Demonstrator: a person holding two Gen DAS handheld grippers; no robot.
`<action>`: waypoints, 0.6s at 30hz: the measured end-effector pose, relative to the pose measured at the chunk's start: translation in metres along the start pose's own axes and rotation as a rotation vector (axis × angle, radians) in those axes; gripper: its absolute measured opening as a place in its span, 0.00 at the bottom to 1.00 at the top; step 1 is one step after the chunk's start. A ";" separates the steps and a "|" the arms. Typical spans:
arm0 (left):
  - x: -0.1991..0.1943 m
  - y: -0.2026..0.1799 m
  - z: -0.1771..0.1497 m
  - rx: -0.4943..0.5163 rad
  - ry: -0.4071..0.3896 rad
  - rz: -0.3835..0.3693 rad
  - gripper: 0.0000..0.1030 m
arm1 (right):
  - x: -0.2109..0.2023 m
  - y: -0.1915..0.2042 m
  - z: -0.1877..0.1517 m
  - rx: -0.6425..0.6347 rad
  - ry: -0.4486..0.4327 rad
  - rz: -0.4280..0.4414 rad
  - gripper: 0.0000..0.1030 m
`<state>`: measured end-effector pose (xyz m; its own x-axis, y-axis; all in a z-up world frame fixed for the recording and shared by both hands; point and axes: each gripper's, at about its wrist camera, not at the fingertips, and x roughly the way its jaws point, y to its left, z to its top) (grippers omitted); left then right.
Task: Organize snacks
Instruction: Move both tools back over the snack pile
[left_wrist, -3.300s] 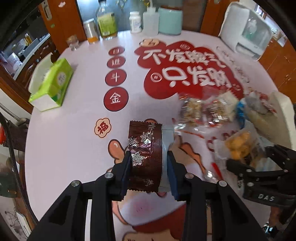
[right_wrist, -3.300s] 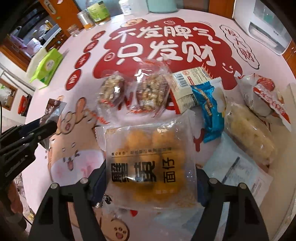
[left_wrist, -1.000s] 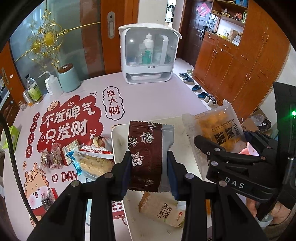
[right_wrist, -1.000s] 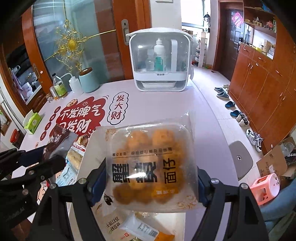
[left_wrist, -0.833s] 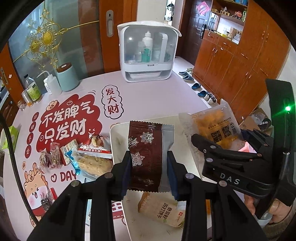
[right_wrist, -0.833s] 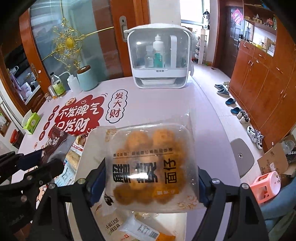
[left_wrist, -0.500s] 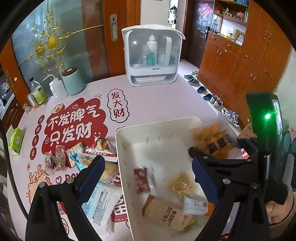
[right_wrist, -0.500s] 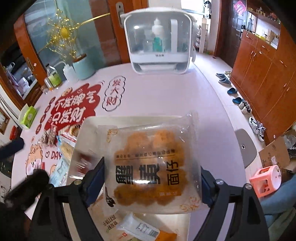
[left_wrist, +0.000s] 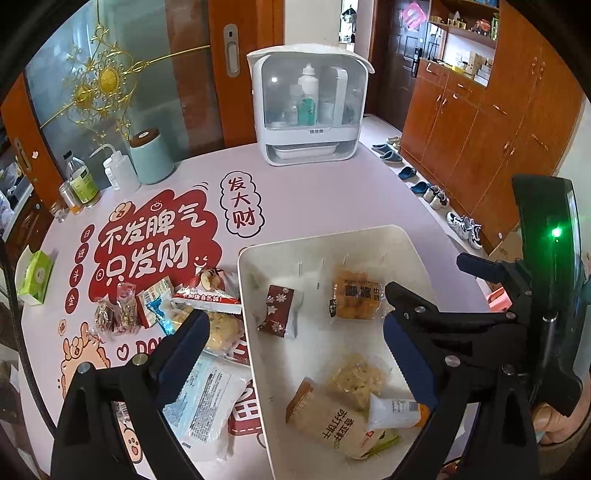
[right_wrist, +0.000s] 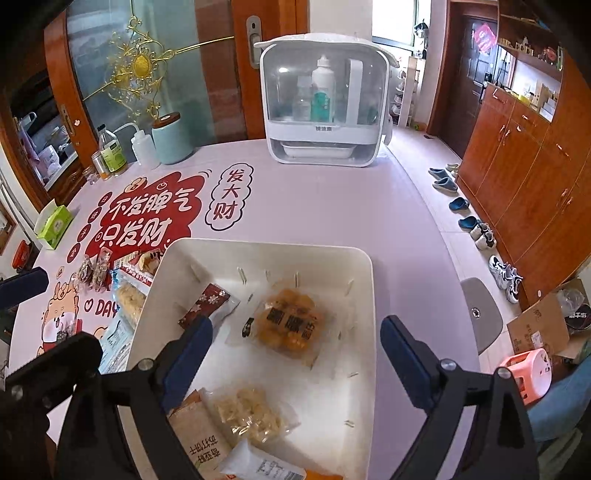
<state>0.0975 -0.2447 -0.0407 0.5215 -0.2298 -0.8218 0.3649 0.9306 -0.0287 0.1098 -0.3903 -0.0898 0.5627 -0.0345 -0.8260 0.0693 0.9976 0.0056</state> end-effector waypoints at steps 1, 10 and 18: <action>-0.001 0.000 -0.001 0.005 0.001 0.001 0.92 | 0.000 0.000 -0.001 -0.001 0.002 0.000 0.91; -0.011 -0.004 -0.011 0.026 -0.010 -0.004 0.92 | -0.009 0.004 -0.012 -0.002 0.017 -0.008 0.91; -0.027 0.004 -0.025 0.046 -0.021 -0.021 0.92 | -0.023 0.016 -0.024 -0.014 0.024 -0.016 0.91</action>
<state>0.0658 -0.2277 -0.0328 0.5292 -0.2556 -0.8091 0.4106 0.9116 -0.0194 0.0778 -0.3726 -0.0843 0.5413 -0.0490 -0.8394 0.0667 0.9977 -0.0152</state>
